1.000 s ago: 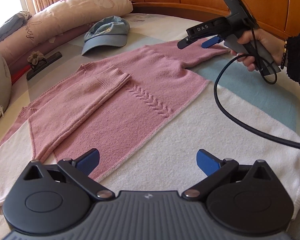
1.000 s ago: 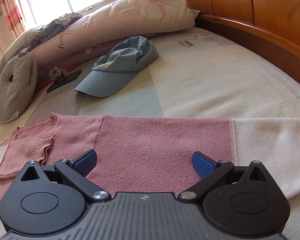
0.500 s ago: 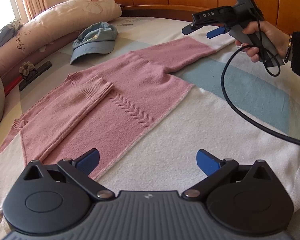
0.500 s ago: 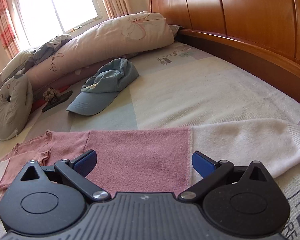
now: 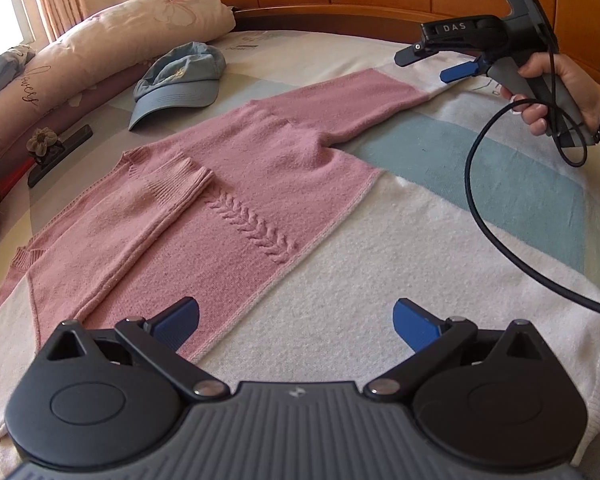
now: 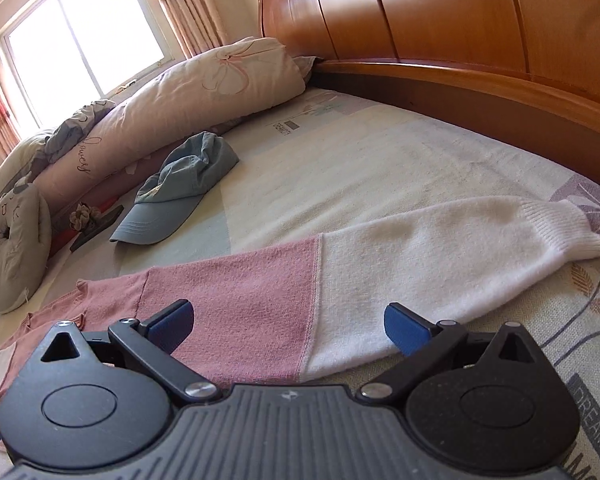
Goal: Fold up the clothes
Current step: 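Move the open right gripper along the other sleeve to its white cuff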
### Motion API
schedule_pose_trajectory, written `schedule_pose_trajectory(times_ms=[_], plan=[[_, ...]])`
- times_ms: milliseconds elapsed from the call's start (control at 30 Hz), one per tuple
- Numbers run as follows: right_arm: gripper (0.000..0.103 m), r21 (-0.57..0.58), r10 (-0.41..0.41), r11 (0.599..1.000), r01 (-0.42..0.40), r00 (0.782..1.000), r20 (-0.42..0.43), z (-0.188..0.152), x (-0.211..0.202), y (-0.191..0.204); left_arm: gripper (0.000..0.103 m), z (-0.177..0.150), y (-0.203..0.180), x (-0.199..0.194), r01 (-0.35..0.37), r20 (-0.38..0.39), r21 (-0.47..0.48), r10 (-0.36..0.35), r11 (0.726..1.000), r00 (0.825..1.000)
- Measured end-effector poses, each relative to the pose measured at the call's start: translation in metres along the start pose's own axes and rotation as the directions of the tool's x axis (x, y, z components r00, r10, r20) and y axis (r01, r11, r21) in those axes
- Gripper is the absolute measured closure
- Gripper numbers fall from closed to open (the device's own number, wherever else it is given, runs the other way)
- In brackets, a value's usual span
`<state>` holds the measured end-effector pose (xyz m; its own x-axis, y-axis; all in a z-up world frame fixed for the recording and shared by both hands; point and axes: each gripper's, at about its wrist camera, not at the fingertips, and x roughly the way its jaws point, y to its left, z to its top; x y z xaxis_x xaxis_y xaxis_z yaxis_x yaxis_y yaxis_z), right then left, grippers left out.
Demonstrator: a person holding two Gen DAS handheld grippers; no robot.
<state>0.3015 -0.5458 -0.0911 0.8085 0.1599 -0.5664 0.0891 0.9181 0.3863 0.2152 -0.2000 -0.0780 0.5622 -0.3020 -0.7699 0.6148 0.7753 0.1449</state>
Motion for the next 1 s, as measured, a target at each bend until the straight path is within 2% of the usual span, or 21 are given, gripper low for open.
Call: schedule_pose_trajectory(times_ms=[300,533,700,833,1000], plan=[[0.000,0.001,-0.040,0.999,0.040,0.999,-0.024,-0.014,-0.013,-0.014,0.001,-0.002,0.002,0.002,-0.006,-0.001,-0.010,0.006,1.000,1.000],[0.000,0.032,0.021,0.999,-0.021,1.000,-0.009,-0.012,-0.008,-0.030,0.001,-0.002,-0.002,0.000,0.009,0.019,-0.005,-0.009,1.000,1.000],[0.000,0.025,0.022,0.999,-0.022,0.999,0.032,-0.009,0.001,-0.035,0.001,-0.002,-0.002,0.006,0.020,0.013,-0.010,-0.020,1.000,1.000],[0.000,0.045,-0.008,0.999,0.005,0.997,0.070,-0.003,0.005,-0.045,0.001,-0.005,0.003,0.009,0.015,0.010,-0.025,-0.015,1.000,1.000],[0.000,0.107,-0.002,0.994,-0.009,0.995,0.101,0.007,0.015,-0.055,0.001,-0.006,0.009,0.013,0.012,0.008,-0.042,-0.012,0.999,1.000]])
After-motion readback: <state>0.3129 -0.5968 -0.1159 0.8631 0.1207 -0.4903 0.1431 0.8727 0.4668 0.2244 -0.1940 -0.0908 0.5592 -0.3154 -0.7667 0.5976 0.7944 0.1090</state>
